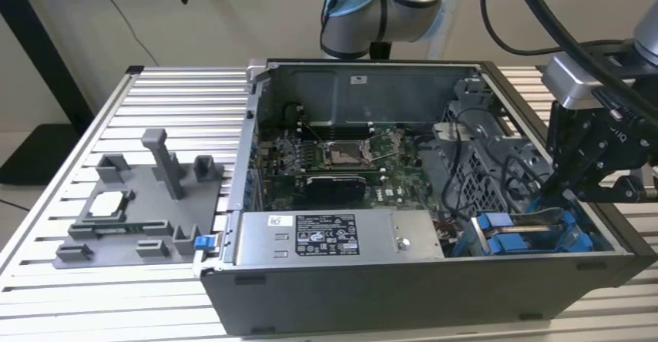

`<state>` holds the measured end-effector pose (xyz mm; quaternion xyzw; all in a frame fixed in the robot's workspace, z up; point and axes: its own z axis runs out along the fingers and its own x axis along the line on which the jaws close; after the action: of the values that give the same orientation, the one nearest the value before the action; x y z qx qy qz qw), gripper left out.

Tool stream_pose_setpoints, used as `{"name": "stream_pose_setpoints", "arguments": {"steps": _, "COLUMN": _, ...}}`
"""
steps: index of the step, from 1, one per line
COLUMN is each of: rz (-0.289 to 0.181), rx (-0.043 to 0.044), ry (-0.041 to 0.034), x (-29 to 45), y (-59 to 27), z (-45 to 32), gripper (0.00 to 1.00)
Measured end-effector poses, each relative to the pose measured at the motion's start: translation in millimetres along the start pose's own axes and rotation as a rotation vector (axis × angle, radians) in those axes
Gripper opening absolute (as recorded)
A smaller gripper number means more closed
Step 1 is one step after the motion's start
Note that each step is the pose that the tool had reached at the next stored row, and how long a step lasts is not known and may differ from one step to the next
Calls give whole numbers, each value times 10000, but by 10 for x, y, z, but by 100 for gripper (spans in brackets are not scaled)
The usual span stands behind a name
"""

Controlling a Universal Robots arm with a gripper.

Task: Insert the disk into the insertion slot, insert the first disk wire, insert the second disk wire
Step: 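Insert the first disk wire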

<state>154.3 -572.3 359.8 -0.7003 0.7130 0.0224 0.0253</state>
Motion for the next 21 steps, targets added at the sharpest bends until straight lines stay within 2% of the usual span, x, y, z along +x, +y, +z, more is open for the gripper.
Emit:
{"name": "stream_pose_setpoints", "arguments": {"steps": 9, "rz": -2, "rx": 11, "ry": 0, "x": 24, "y": -7, "z": 88, "gripper": 0}}
{"name": "stream_pose_setpoints", "arguments": {"steps": 21, "rz": -79, "rx": 81, "ry": -1, "x": 27, "y": -7, "z": 141, "gripper": 0}}
